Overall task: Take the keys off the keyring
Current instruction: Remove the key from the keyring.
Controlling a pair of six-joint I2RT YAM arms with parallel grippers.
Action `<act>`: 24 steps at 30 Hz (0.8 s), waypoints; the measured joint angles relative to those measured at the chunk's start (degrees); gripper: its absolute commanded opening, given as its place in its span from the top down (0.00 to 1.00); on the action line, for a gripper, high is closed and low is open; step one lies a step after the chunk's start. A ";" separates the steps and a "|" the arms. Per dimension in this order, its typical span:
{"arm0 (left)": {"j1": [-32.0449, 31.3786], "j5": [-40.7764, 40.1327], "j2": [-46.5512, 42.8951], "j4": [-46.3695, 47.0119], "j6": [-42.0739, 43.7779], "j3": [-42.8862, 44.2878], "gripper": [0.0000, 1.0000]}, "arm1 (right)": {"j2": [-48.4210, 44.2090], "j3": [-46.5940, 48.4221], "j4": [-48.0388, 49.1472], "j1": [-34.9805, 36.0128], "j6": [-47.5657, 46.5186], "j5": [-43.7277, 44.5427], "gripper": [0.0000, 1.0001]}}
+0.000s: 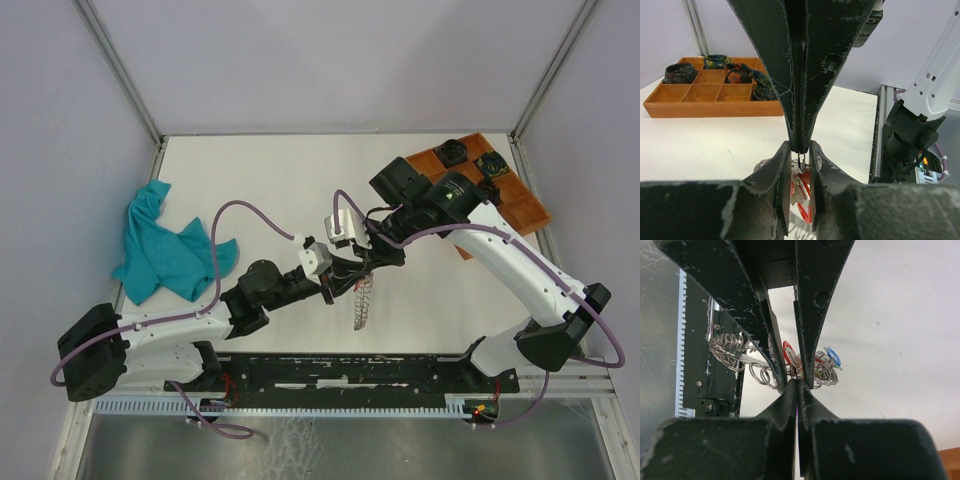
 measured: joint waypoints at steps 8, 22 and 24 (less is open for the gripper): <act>0.02 -0.02 -1.44 -3.10 1.88 0.68 0.74 | 0.00 0.00 0.48 0.11 0.00 -0.39 0.99; 0.09 -1.22 -4.42 -8.33 2.45 0.79 0.70 | -0.26 0.00 0.04 0.13 0.24 -0.74 0.99; 0.17 -1.27 -4.57 -8.44 2.45 0.79 0.71 | -0.28 0.00 0.07 0.13 0.24 -0.76 0.99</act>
